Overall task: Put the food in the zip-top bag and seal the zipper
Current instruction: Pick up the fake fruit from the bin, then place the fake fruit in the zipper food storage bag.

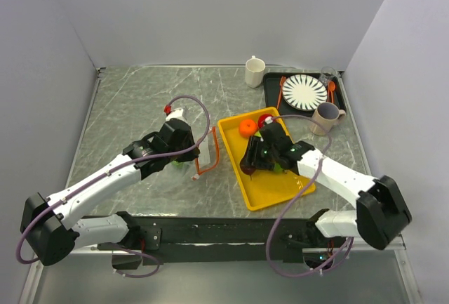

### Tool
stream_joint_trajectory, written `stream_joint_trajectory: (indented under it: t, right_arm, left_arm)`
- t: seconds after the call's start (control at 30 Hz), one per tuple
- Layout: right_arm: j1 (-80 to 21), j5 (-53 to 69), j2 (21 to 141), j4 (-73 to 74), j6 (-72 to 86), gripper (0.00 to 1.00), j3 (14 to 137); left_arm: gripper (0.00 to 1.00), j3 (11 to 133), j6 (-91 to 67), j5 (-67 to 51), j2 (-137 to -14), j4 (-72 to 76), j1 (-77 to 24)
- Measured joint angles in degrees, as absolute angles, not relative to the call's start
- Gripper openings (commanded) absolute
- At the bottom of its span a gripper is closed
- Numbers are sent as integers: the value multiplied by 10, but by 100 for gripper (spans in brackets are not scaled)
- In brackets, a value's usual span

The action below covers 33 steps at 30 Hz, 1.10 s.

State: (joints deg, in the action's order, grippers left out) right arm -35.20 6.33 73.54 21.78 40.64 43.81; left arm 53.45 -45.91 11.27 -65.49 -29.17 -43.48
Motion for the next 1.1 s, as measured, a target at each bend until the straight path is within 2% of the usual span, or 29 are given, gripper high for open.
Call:
stream_joint_trajectory:
  t: [0.3,0.5,0.53,0.6,0.7,0.73,0.83,0.87,0.9,1.0,1.1]
  right_arm:
    - [-373,89,685,186,411,22,465]
    - [-418,128,745,120,426,24,517]
    - [-424,133,765,106,427,31,530]
    - [-433,144,806,79,433,36,552]
    - [-444,154,871,64,438,59,587]
    - [-448,157,890,63,439,61,597]
    - [-452,161,922,59,439,80,611]
    - [-454,162,928,59,438,90,613]
    - [-455,162,930,60,438,94,614]
    - [-456,161,930,61,433,99,618]
    - [-456,157,929,65,430,100,623]
  left_arm:
    - [1,535,-457,105,-655,-292,-435]
    - [1,535,-457,102,-655,-291,-435]
    - [1,535,-457,102,-655,-291,-435]
    - [1,535,-457,101,-655,-291,-435]
    - [1,535,-457,101,-654,-291,-435]
    - [1,535,-458,101,-653,-294,-435]
    - [1,535,-458,101,-646,-294,-435]
    - [1,535,-458,102,-642,-294,-435]
    - [1,535,-458,102,-638,-294,-435]
    - [1,538,-460,104,-623,-298,-435]
    - [1,542,-460,108,-610,-298,-435]
